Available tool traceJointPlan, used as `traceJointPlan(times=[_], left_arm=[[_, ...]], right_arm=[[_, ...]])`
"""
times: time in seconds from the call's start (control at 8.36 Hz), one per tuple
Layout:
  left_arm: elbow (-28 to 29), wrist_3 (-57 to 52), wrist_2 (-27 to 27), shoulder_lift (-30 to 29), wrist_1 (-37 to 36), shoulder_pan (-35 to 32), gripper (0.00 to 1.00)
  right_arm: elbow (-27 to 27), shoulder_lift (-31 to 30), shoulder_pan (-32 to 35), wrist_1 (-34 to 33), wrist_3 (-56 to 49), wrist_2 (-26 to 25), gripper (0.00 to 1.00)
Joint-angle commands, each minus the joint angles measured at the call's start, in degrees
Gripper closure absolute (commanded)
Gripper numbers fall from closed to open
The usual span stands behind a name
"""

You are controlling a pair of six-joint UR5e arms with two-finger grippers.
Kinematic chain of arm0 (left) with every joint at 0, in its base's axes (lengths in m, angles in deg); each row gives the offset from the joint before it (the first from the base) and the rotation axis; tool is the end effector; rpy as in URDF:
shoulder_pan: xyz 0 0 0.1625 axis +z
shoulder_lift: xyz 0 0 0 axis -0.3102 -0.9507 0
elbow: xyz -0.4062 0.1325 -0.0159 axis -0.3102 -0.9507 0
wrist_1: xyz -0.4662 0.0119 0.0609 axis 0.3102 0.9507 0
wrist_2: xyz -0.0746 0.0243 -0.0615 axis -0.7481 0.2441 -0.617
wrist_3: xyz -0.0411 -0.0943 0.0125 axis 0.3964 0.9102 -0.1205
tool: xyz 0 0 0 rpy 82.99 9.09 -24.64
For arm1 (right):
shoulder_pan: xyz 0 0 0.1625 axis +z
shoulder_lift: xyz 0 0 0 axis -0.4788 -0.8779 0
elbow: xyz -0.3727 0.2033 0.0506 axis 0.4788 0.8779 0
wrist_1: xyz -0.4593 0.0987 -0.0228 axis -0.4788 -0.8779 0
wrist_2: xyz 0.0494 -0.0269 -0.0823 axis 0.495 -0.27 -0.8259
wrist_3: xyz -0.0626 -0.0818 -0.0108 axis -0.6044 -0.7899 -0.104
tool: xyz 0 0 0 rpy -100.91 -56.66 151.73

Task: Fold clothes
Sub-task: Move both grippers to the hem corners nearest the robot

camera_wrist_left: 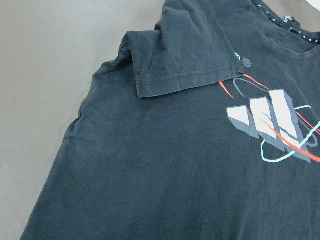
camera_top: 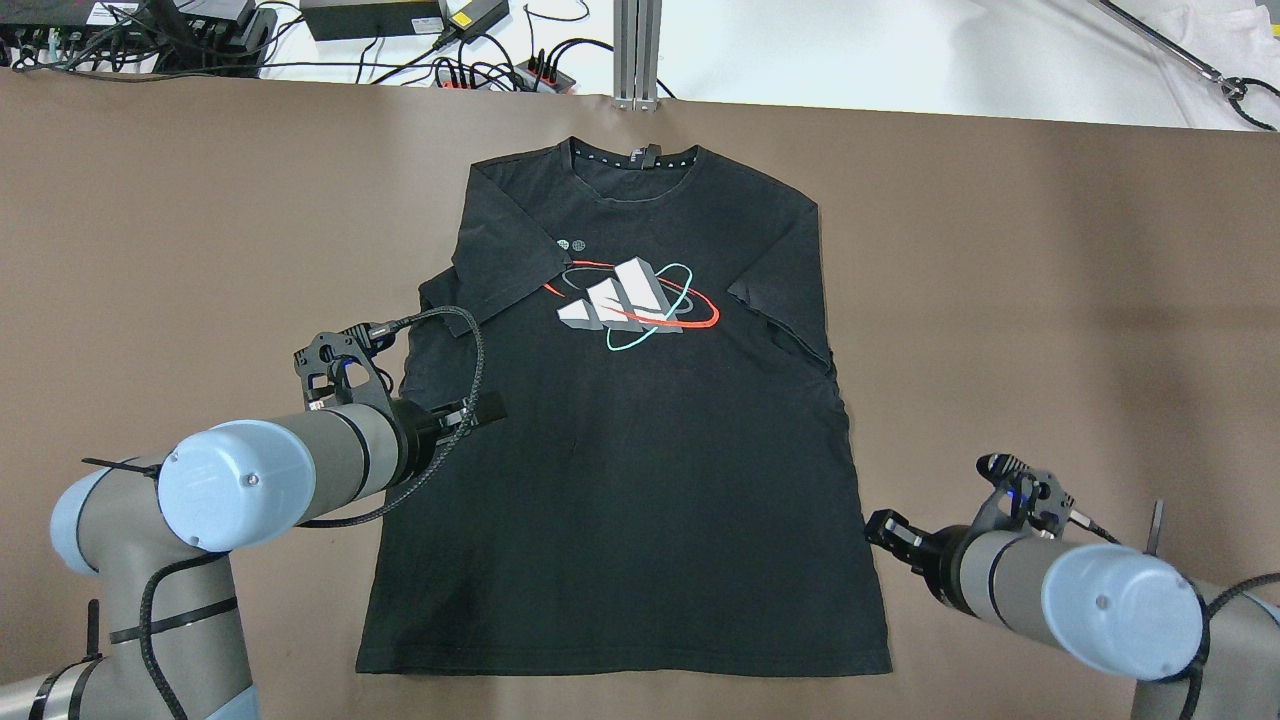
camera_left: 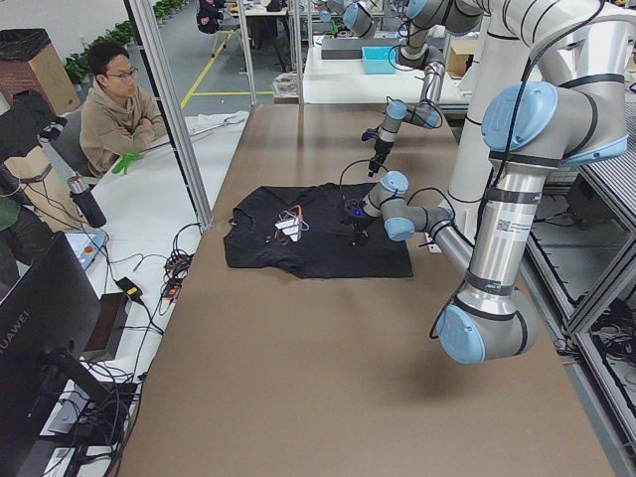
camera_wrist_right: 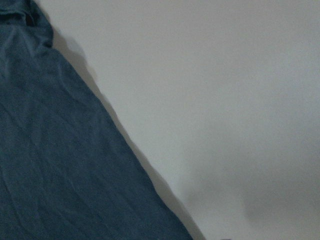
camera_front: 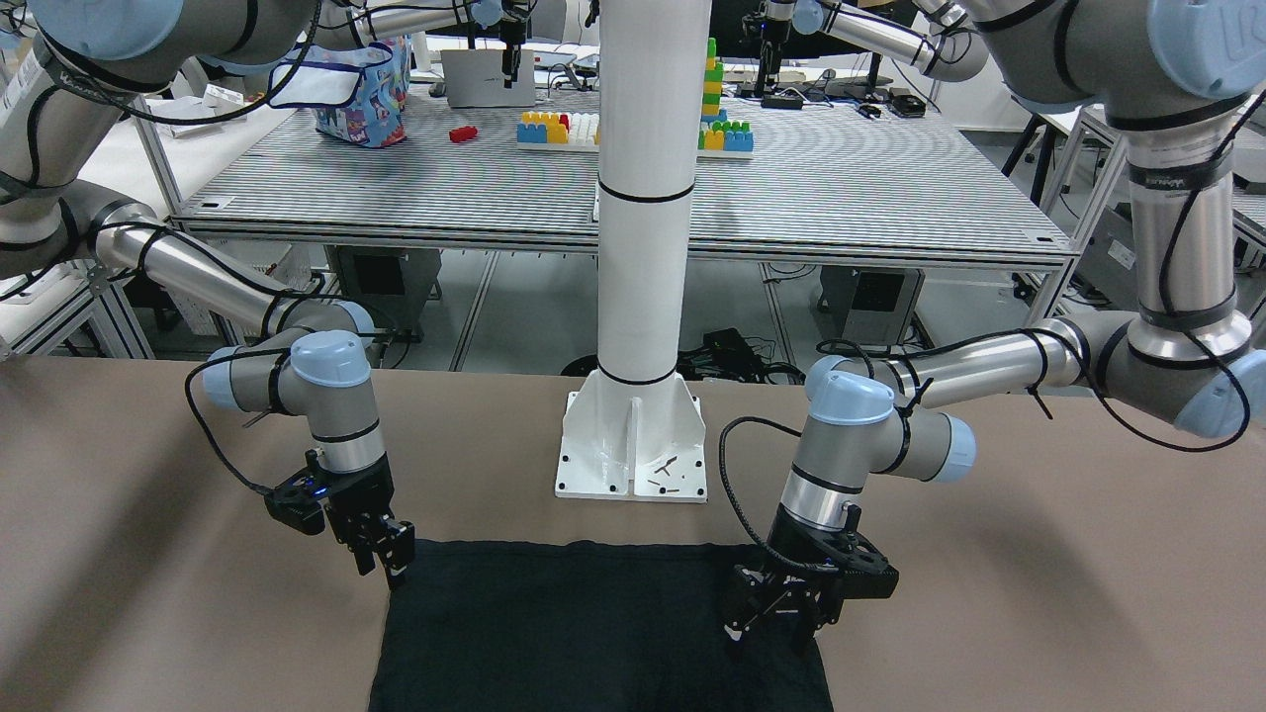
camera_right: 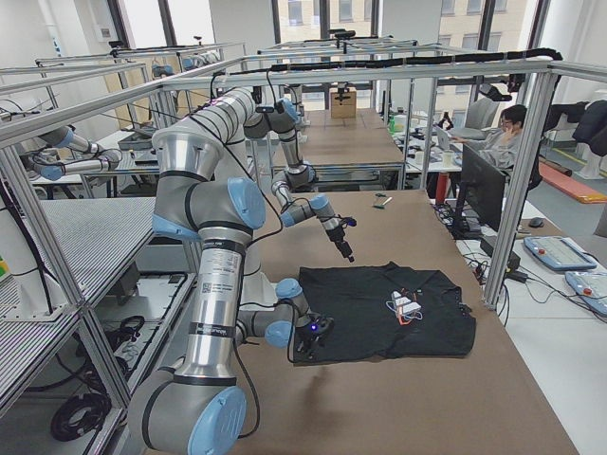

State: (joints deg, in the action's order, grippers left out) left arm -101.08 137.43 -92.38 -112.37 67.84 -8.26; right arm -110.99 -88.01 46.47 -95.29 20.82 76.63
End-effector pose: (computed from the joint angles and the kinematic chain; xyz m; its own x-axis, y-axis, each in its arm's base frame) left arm 0.4950 -0.4068 0.2240 0.3562 -0.2732 -0.8936 0.5636 0.8256 -0.0277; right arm -0.4458 -0.2888 0.3767 0.4350 0.4961 0.7514 -0.5206 0.8195 -0.2396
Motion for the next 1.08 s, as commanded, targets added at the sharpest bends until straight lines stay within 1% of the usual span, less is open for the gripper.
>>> traceJointPlan(times=[0.0,0.24,0.48,0.6,0.72,0.84,0.96], left_arm=[[0.1,0.8,0.1,0.1,0.0,0.1,0.0],[0.4,1.8,0.2,0.0,0.0,0.1,0.0],[0.4,1.9,0.2,0.0,0.1,0.1,0.0],[0.4,2.1,0.2,0.0,0.1,0.1,0.0],[0.3,2.1,0.2,0.1,0.1,0.1,0.0],[0.3,2.2,0.2,0.2,0.1,0.1,0.0],[0.5,2.5,0.2,0.2,0.1,0.1,0.0]], right_arm=[[-0.3,-1.6,-9.3,-0.3,3.7,-5.4,0.37],[0.2,-2.6,-11.1,-0.3,3.5,-6.2,0.4],[0.3,-2.8,-11.0,-0.3,3.3,-6.2,0.46],[0.0,-2.8,-11.0,-0.3,3.3,-6.2,0.68],[-0.2,-2.8,-11.0,-0.3,3.2,-6.3,0.96],[-0.2,-2.7,-10.9,-0.3,2.8,-6.3,1.0],[-0.3,-2.7,-10.9,-0.3,1.8,-6.2,1.0]])
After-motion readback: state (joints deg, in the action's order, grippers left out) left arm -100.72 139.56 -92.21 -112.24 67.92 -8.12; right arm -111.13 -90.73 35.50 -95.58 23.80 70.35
